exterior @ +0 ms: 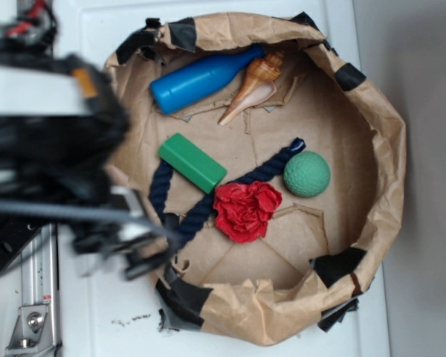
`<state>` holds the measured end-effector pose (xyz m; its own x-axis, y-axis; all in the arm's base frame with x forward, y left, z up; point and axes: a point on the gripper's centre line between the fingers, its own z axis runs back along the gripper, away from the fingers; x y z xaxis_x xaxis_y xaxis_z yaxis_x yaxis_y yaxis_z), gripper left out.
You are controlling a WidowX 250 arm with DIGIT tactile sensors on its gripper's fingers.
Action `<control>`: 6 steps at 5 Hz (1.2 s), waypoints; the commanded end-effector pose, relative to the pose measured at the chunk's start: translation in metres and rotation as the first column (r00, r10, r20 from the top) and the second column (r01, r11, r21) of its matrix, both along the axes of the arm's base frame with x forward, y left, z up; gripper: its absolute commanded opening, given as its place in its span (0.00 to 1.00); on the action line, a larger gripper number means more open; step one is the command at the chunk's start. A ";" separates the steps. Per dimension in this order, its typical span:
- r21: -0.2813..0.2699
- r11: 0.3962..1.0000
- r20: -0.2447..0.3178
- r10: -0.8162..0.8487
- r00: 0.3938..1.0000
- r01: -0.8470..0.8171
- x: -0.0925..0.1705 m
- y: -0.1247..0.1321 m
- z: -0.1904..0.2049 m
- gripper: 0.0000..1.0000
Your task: Grab the shell.
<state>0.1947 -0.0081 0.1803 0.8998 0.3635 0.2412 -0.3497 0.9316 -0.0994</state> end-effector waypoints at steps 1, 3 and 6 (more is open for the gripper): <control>-0.004 0.923 0.148 0.382 0.912 -0.386 0.075 0.027 -0.051 1.00; 0.094 0.884 0.169 0.439 0.883 -0.458 0.104 0.052 -0.104 1.00; 0.123 0.971 0.113 0.194 0.975 -0.207 0.103 0.084 -0.109 1.00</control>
<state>0.2941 0.0582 0.0551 0.8039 0.4825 0.3478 -0.5117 0.8591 -0.0092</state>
